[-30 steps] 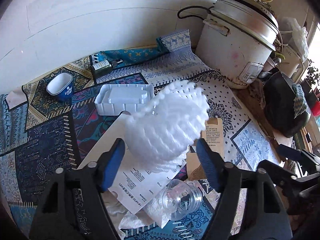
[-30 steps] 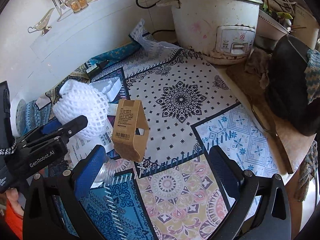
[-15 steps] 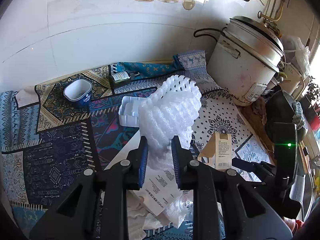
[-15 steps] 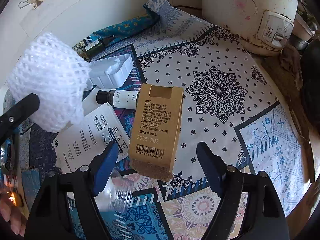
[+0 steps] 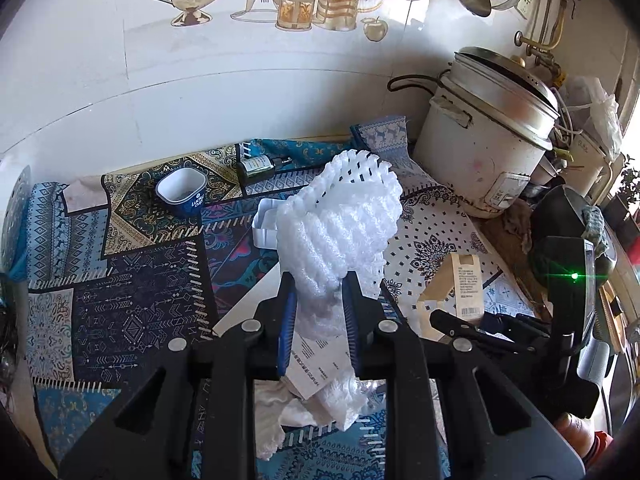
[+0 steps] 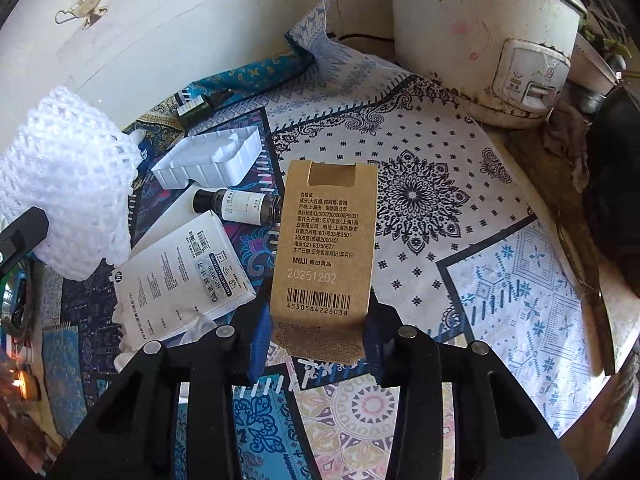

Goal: Collect trash
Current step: 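Lift the foam net and cardboard box with both tools toward the floor bin, then lower both tools over the white bin and open them to drop the items, then raise both open tools back up to the counter, then grasp the clear plastic jar with the right tool while the left tool grasps the white HP box, then carry the jar and HP box with both tools down toward the floor bin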

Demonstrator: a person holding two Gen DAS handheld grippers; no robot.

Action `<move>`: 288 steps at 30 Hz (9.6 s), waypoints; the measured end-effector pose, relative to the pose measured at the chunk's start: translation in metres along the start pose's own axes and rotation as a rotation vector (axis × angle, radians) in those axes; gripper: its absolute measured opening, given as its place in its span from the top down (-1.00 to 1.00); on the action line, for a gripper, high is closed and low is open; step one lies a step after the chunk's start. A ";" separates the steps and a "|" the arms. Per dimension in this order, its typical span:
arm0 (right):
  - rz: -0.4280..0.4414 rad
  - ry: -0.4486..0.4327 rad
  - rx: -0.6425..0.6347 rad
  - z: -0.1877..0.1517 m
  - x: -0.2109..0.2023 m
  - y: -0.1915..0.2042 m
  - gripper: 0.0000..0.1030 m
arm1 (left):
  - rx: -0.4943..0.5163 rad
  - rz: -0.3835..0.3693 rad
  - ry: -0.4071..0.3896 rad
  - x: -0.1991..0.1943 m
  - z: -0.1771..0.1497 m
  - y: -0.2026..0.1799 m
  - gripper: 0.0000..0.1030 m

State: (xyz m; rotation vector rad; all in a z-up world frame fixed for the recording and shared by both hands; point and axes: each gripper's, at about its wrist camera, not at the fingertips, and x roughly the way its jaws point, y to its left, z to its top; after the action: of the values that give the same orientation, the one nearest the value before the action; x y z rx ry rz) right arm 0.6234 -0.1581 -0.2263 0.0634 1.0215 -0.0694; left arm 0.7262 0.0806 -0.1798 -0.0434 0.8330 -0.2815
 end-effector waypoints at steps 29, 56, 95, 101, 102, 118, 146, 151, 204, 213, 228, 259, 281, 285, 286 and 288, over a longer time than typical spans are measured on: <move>0.279 -0.202 -0.342 -0.121 -0.197 -0.039 0.30 | -0.196 0.245 -0.133 -0.195 -0.155 -0.122 0.58; 0.192 0.066 -0.338 -0.323 -0.125 -0.021 0.30 | -0.252 0.165 0.245 -0.156 -0.413 -0.090 0.58; 0.274 0.495 -0.447 -0.509 0.373 -0.085 0.29 | -0.531 0.096 0.539 0.303 -0.741 -0.001 0.53; 0.260 0.515 -0.446 -0.505 0.374 -0.090 0.05 | -0.514 0.115 0.515 0.294 -0.732 -0.008 0.22; 0.266 0.511 -0.439 -0.504 0.373 -0.089 -0.02 | -0.502 0.117 0.508 0.291 -0.733 -0.009 0.12; 0.225 0.394 -0.446 -0.438 0.215 -0.094 -0.04 | -0.433 0.194 0.452 0.161 -0.641 -0.034 0.06; 0.253 -0.165 -0.292 -0.285 -0.264 -0.033 -0.04 | -0.279 0.284 -0.021 -0.300 -0.348 -0.102 0.00; 0.239 -0.242 -0.262 -0.268 -0.289 -0.026 -0.07 | -0.258 0.285 -0.088 -0.328 -0.323 -0.101 -0.09; 0.249 0.195 -0.017 -0.023 0.026 0.053 -0.15 | -0.213 0.114 0.186 -0.011 -0.055 0.074 -0.15; 0.260 0.177 -0.017 -0.026 0.028 0.044 0.19 | -0.223 0.006 0.272 0.042 -0.057 0.064 -0.15; 0.204 0.101 -0.030 -0.012 -0.005 -0.003 0.40 | -0.327 -0.102 0.334 0.103 -0.058 0.043 -0.15; 0.146 0.008 0.008 -0.018 -0.055 -0.073 0.40 | -0.014 -0.007 0.200 0.078 -0.047 -0.072 0.32; 0.309 -0.030 -0.264 -0.044 -0.102 -0.078 0.40 | -0.185 0.264 -0.037 -0.059 -0.089 -0.107 0.42; 0.337 -0.022 -0.283 -0.061 -0.108 -0.067 0.40 | -0.200 0.288 -0.048 -0.087 -0.111 -0.106 0.42; 0.342 -0.022 -0.287 -0.066 -0.111 -0.063 0.40 | -0.206 0.290 -0.051 -0.094 -0.116 -0.104 0.42; 0.346 -0.029 -0.299 -0.077 -0.119 -0.055 0.40 | -0.221 0.289 -0.055 -0.109 -0.127 -0.099 0.42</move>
State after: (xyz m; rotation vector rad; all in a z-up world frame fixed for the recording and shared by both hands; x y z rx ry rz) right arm 0.4919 -0.2027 -0.1661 -0.0343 0.9696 0.3957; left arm 0.5412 0.0228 -0.1718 -0.1356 0.8013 0.0842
